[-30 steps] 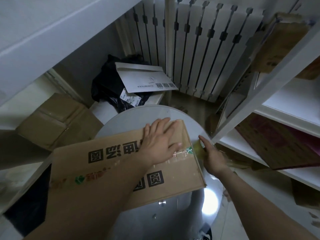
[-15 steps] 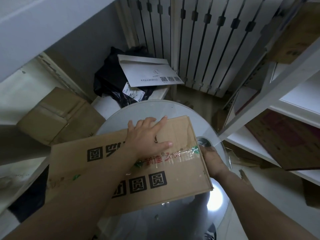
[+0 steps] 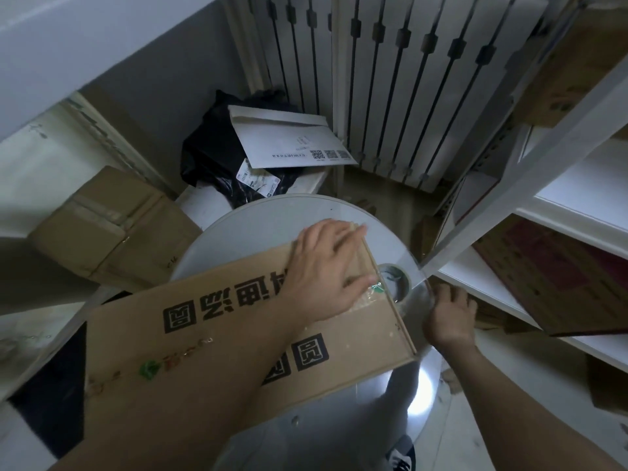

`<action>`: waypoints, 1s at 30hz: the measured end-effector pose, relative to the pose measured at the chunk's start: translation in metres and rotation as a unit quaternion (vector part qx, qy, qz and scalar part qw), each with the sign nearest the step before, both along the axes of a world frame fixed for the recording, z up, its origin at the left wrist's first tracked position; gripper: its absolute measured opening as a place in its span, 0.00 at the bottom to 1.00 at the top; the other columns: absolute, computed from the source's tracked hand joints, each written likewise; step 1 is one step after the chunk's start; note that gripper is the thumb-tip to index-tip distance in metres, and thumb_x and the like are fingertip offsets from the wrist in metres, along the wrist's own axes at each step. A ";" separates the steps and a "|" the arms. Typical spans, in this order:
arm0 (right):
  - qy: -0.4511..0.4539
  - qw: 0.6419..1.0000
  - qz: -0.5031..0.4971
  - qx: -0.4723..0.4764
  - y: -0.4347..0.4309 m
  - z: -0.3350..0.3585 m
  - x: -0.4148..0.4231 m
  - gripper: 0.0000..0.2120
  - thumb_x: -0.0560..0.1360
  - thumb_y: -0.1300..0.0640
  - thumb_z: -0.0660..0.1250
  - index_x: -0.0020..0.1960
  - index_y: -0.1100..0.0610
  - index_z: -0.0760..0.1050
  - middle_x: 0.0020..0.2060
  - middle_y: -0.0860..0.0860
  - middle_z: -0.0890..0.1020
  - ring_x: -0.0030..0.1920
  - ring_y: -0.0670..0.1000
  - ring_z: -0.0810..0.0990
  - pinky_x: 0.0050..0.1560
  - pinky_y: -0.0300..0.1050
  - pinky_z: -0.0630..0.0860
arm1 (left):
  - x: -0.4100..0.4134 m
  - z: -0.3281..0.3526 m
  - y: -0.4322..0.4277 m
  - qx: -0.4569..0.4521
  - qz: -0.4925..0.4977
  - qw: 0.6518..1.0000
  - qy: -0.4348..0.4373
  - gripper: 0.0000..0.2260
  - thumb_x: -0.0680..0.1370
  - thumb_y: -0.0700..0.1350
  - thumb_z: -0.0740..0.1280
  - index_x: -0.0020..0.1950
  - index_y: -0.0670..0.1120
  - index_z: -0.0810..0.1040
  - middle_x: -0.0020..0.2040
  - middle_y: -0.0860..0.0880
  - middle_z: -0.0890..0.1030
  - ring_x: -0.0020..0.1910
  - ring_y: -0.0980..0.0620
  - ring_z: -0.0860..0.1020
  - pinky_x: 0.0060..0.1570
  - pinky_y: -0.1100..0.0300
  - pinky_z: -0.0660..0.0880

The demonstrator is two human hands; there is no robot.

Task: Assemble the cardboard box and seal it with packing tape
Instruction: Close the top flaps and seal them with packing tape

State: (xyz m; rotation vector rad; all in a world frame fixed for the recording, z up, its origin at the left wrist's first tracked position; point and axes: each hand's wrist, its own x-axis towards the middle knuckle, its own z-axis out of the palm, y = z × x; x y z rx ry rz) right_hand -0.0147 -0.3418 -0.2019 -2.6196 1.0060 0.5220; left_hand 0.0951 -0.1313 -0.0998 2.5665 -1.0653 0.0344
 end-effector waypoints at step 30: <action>0.002 0.993 0.102 0.066 -0.034 0.054 0.012 0.06 0.75 0.59 0.63 0.50 0.52 0.76 0.44 0.51 0.77 0.44 0.53 0.74 0.42 0.44 0.72 | -0.035 0.011 -0.048 0.074 -0.070 0.990 0.094 0.22 0.80 0.58 0.56 0.73 0.53 0.68 0.66 0.50 0.72 0.68 0.48 0.64 0.71 0.44 0.57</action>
